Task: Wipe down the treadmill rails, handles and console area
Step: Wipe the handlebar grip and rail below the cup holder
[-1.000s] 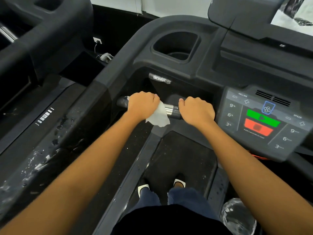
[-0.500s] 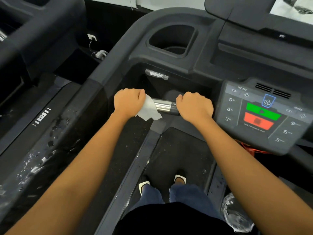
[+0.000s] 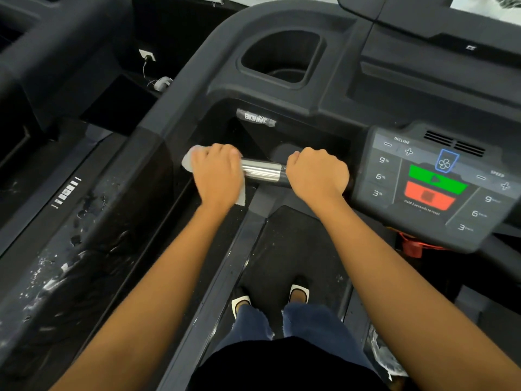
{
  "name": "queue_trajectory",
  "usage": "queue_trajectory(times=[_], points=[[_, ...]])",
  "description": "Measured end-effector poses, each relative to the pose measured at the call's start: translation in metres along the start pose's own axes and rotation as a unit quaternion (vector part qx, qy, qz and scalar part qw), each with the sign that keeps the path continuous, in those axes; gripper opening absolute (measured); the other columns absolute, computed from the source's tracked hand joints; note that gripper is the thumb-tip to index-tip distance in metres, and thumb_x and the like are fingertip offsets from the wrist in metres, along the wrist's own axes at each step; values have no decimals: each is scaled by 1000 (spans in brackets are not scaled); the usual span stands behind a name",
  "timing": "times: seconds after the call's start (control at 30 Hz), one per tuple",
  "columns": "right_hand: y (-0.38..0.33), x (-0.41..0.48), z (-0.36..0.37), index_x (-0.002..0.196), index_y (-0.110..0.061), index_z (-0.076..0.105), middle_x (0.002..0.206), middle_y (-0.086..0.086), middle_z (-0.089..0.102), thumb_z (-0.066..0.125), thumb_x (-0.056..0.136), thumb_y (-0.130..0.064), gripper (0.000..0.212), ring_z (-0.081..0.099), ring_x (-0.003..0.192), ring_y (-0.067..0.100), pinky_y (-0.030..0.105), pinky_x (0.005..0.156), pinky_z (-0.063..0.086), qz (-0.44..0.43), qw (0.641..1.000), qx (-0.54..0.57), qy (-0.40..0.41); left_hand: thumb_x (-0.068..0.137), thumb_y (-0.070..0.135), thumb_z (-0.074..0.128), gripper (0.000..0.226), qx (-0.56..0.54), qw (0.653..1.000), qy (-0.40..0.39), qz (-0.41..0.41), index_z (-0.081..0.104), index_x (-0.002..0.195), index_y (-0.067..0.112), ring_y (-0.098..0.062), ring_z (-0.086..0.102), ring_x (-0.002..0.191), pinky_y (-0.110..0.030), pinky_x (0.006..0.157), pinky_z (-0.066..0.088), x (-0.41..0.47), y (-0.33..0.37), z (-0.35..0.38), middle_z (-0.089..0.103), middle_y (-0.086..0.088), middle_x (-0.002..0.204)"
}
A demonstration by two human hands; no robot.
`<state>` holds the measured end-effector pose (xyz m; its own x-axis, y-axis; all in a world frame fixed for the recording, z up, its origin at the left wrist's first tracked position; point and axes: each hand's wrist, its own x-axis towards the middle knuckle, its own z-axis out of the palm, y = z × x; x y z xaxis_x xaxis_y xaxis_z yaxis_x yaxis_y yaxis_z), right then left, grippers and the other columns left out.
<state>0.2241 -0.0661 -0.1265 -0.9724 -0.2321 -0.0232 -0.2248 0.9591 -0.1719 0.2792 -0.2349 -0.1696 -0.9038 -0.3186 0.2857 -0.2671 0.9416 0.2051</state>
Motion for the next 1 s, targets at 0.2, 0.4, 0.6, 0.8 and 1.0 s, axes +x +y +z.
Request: queue_trajectory(times=[0.2,0.4,0.6,0.8,1.0], points=[[2,0,2,57,-15,45,53,2,46,27,101,-33,51,49,50,22,29,51,34,-18,1000,0,-2,101,29,23,41,-113,982,-21,148,62,104,19,-16,54,88,-35,86,39,-12,17,0,62,4,95],[5,-1,0,55,-14,43,51,1,43,26,102,-33,53,40,45,19,28,46,23,-33,999,-2,3,99,19,29,38,-81,996,18,27,64,88,12,-22,54,75,-33,81,34,0,-37,-3,62,-4,77],[3,-2,-1,54,-14,43,50,0,42,27,102,-33,54,39,44,18,26,45,22,-36,999,-5,3,94,26,24,50,-41,998,3,54,63,66,12,-22,52,53,-37,57,42,16,-20,3,56,-2,55],[7,0,1,56,-14,45,50,1,44,27,102,-36,54,44,45,20,28,46,29,-47,999,-1,5,94,26,26,47,-33,982,52,177,67,77,10,-25,57,53,-32,51,43,24,-59,12,60,-4,62],[7,-2,3,57,-14,49,51,2,46,25,102,-38,57,50,49,23,32,52,36,-54,998,-17,16,93,24,25,44,-145,973,177,-13,67,86,10,-18,53,86,-31,83,36,-3,-28,25,64,-5,89]])
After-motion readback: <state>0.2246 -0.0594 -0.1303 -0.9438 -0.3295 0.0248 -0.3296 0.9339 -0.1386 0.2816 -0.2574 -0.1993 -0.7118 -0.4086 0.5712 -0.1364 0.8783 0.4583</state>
